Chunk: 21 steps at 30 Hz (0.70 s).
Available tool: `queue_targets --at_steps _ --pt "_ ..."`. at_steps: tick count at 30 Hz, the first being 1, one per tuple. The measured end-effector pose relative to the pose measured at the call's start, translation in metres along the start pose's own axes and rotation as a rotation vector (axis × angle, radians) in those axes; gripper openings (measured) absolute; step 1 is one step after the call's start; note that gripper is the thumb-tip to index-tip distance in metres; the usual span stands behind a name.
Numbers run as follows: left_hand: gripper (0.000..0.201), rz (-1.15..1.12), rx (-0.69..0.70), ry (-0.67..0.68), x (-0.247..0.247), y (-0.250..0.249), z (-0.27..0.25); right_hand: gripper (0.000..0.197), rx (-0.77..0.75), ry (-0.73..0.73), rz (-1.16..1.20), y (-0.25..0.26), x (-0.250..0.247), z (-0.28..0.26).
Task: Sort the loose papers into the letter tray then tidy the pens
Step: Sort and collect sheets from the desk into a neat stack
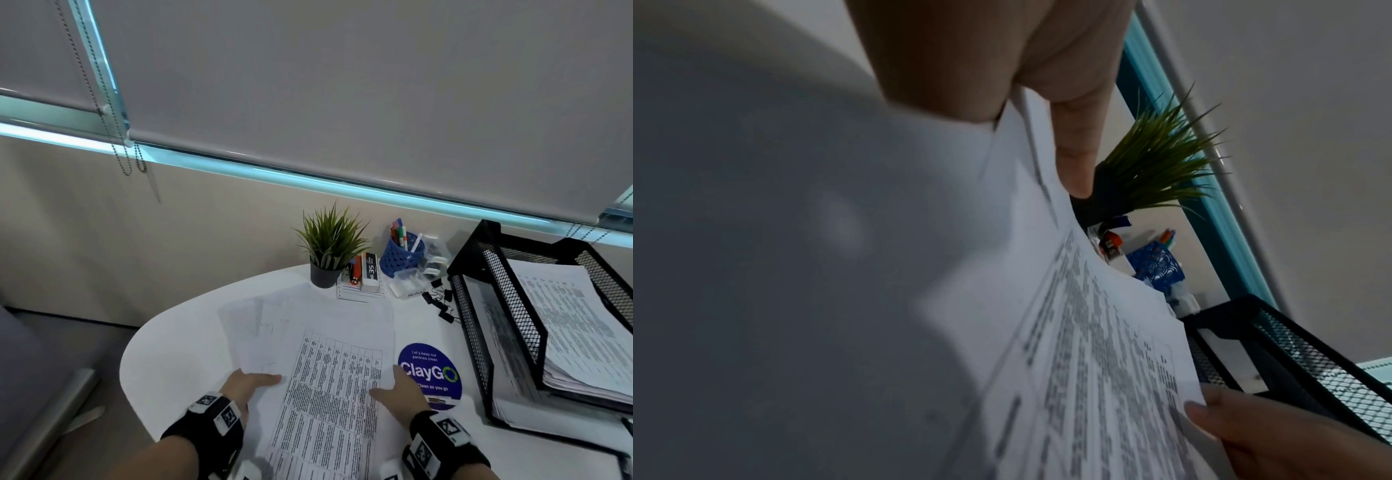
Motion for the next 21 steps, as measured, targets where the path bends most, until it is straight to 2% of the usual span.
queue_targets --at_steps 3,4,6,9,12,15,18,21 --pt "0.058 0.140 0.022 -0.092 0.004 -0.006 -0.016 0.050 0.015 0.044 0.055 -0.011 0.005 0.008" --pt "0.056 0.194 0.043 -0.123 0.004 -0.007 -0.016 0.043 0.014 0.058 0.072 -0.013 0.004 0.008" --pt "0.052 0.237 0.120 -0.159 0.004 -0.010 -0.016 0.009 -0.001 0.080 0.166 -0.006 -0.003 0.000" --pt "0.054 0.227 0.167 -0.130 0.001 -0.012 -0.019 0.019 -0.009 0.113 0.352 -0.003 -0.009 -0.008" --pt "0.078 0.146 0.175 -0.036 0.001 -0.015 -0.024 0.036 0.042 0.113 0.506 -0.010 -0.010 -0.010" --pt "0.069 0.121 0.150 0.007 0.002 -0.022 -0.038 0.045 0.163 0.192 0.671 -0.018 -0.008 -0.013" --pt "0.081 0.185 0.231 0.104 0.006 -0.026 -0.040 0.041 0.250 0.254 0.812 -0.019 -0.012 -0.026" --pt "0.077 0.160 0.375 0.171 0.013 -0.042 -0.044 0.063 0.238 0.234 0.843 -0.016 -0.026 -0.032"
Point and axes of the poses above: each hand's wrist, its own z-axis towards the middle knuckle, its own x-axis out of the palm, y = z × x, the point moved 4 cm from there along z, towards the middle knuckle, and after that the axes turned 14 degrees about -y, right-handed, at the moved point
